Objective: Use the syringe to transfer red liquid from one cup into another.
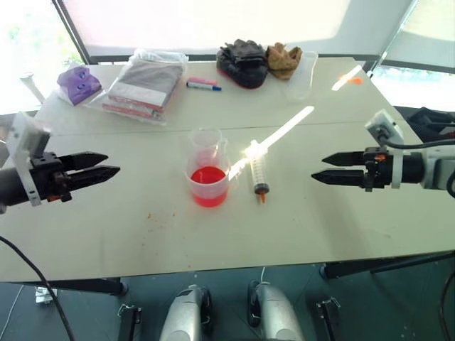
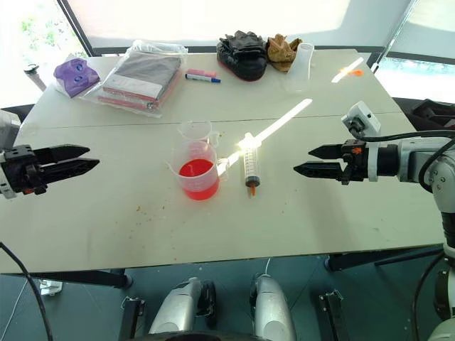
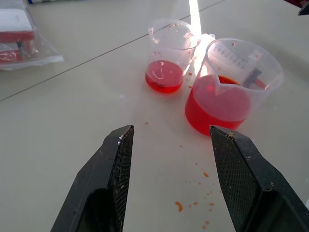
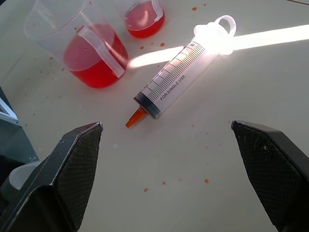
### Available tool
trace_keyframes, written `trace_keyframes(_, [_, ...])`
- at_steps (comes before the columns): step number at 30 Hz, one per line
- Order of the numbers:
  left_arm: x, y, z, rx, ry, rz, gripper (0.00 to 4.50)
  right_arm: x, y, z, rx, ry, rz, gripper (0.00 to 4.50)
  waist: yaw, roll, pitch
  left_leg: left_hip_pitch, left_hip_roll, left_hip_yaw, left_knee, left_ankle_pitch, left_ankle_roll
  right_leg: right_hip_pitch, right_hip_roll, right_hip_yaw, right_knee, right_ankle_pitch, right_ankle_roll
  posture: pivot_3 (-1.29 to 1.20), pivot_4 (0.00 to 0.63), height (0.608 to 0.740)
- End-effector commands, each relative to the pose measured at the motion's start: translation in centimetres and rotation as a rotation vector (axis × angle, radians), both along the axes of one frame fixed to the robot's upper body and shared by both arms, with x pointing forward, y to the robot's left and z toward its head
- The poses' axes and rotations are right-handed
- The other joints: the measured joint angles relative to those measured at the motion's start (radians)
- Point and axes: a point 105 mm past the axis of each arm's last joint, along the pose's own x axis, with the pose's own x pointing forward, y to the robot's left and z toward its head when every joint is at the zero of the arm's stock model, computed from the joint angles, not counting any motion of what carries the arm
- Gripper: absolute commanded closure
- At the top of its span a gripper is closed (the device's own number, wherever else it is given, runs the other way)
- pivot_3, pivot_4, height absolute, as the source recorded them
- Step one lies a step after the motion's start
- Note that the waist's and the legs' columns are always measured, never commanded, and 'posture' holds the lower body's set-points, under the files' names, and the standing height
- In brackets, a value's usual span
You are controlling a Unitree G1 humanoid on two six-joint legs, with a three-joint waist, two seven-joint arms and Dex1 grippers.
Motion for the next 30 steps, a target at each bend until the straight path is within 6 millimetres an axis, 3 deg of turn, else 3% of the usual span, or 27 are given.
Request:
trace_keyframes(1, [-0.1,0.2,1.1,-0.003,-0.054,0.015,1.92,0.0,0.3,1.0,-0.013,-0.068,0.017,0.04,0.0,0.0,0.0,0.0,0.0,0.0,0.0,0.0,0.0,0.0,0.0,0.0,0.0,0.0,0.0,0.0,0.15,0.74])
trace_keyframes(24, [-0.5,0.1,1.6,0.013,-0.074,0.008,1.92,1.8,0.0,1.5,-0.059,-0.031,-0.057,0.04,-0.001,0.0,0.0,0.001,0.0,0.0,0.001,0.003,-0.005,0.001,0.001,0.0,0.001,0.0,0.0,0.0,0.15,0.74])
trace_keyframes(30, [0.4,-1.5,3.5,0.066,-0.103,-0.119,1.92,4.3,2.4,2.5,0.013,0.153,-0.176,0.04,-0.003,0.0,0.0,0.001,0.0,0.0,0.001,0.003,-0.004,0.0,0.001,0.0,0.002,0.0,-0.001,0.0,0.15,0.74])
